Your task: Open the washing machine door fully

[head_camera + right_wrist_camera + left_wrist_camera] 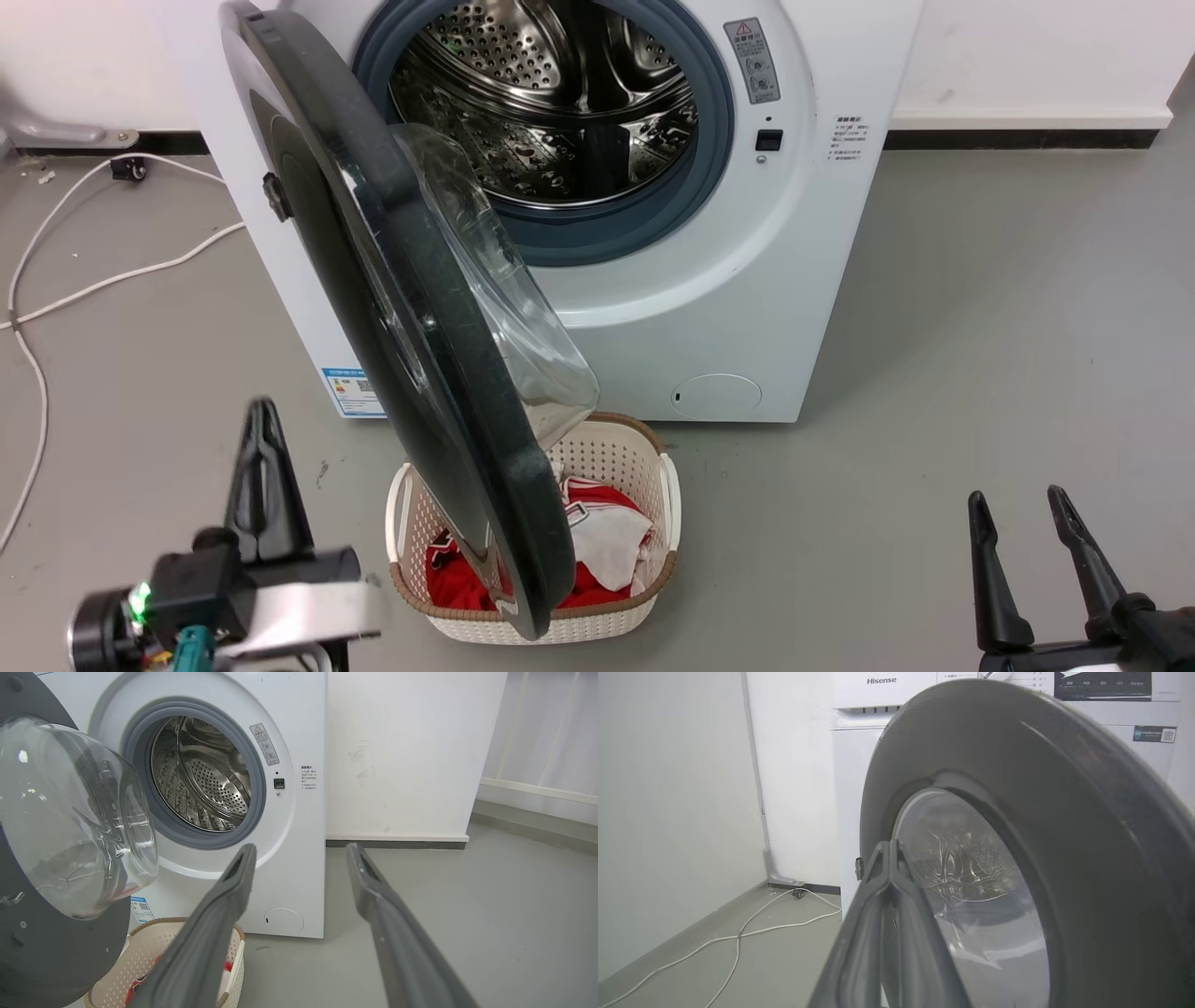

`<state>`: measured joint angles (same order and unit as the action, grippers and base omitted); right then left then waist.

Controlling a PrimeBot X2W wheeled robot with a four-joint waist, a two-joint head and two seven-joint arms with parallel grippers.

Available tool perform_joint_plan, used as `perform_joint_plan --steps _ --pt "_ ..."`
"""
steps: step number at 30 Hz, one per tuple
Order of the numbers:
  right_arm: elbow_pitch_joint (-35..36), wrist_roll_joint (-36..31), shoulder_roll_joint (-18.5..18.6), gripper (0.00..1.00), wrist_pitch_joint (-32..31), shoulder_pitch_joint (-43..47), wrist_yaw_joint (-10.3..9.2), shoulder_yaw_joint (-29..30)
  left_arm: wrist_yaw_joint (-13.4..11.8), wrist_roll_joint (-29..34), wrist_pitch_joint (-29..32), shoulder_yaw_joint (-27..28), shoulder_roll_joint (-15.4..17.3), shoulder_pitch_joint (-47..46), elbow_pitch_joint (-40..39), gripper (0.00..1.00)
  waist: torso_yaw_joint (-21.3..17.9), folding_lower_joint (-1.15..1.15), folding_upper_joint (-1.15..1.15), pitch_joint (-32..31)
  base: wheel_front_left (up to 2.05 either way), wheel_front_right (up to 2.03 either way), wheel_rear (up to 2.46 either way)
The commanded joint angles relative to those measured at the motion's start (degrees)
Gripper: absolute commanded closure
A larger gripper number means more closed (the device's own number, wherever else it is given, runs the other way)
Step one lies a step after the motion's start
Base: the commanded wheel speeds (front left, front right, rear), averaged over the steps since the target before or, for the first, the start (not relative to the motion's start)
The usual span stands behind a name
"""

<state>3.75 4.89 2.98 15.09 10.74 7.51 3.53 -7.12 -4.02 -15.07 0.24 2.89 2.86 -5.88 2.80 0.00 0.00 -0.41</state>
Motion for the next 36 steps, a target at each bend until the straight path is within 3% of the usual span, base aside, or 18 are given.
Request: perform_joint_plan --steps 1,7,14,23,30,36 --pt "0.2 -0.3 -0.2 0.00 0.1 0.1 -0.04 0.0 0.0 0.8 -0.1 0.2 0.0 -1.1 -1.3 1.00 0.1 0.00 0.00 -0.1 0.00 0.00 0.00" --pt "-0.1 -0.2 -0.2 0.00 0.1 -0.1 -0.04 -0.7 1.9 3.0 -0.1 -0.1 0.9 -6.0 -8.5 1.00 0.1 0.00 0.00 -0.3 0.00 0.00 0.00" --pt "-0.5 -0.7 -0.2 0.00 0.1 -0.7 -0.04 -1.3 4.0 4.1 -0.1 -5.1 0.8 -11.0 -14.3 1.00 -0.4 0.00 0.00 -0.3 0.00 0.00 0.00" --pt "-0.6 -0.5 -0.2 0.00 0.1 -0.8 -0.04 -1.8 6.1 3.2 -0.1 -14.9 0.2 -15.0 -16.9 1.00 -0.7 0.00 0.00 -0.2 0.00 0.00 0.00" --pt "-0.6 -0.3 -0.2 0.00 0.1 -0.8 -0.04 -1.7 7.3 2.3 -0.1 -25.6 0.0 -16.1 -15.8 1.00 -0.7 0.00 0.00 -0.2 0.00 0.00 0.00" --pt "-0.7 -0.2 -0.2 0.00 0.1 -1.3 -0.04 -1.8 6.3 0.6 -0.1 -33.9 0.0 -16.2 -13.6 1.00 -0.8 0.00 0.00 0.1 0.00 0.00 0.00"
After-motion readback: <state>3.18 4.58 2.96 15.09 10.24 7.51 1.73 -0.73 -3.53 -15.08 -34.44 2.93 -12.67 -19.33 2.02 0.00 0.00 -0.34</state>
